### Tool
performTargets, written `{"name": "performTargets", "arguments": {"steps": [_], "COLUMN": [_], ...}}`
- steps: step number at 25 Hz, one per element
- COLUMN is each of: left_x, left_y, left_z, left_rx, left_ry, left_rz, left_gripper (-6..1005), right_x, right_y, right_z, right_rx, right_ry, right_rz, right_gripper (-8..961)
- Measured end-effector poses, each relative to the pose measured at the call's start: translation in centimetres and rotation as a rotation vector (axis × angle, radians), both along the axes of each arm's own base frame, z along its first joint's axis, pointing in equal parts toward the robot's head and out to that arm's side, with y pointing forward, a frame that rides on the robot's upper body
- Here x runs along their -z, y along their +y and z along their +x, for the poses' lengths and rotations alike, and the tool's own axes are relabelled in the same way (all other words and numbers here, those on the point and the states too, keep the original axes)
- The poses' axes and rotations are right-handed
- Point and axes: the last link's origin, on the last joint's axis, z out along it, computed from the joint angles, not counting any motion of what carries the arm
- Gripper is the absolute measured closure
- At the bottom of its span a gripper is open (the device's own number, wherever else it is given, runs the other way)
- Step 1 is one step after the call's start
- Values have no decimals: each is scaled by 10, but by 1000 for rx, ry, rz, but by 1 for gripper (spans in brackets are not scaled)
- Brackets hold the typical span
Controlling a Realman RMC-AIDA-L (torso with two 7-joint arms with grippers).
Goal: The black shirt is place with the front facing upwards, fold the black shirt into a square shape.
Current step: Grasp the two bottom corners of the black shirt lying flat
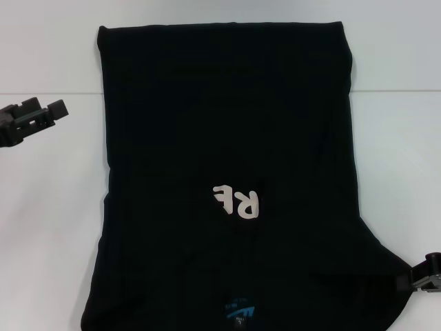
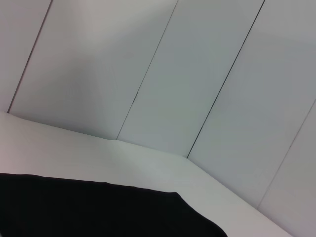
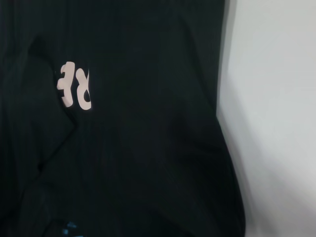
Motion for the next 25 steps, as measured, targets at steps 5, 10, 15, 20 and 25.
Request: {"name": "performTargets", "arguments": {"steps": [5,10,15,20,25], "left_x": [1,1,-18,-38,-42], "left_y": [0,-10,-22,-30,-36], "left_z": [0,-4,-5,-12,-17], "left_rx": [-2,-31,-84,-216,-343], "left_ry": [1,14,3,26,59], "left_rz": [-9,-164,-268,-334,-464], "left_gripper": [139,139,139,139,139], "right_x": [2,5,6,1,-3], "right_y": [0,-3,-8,-11,-12], "right_z": [-1,-3,-1,2,4], "right_rx": [-16,-60,-93,-113,-129], "right_ry": [8,40,82,105,107], "right_rz": [3,11,27,63,77], "right_gripper": [884,903,903,903,903]}}
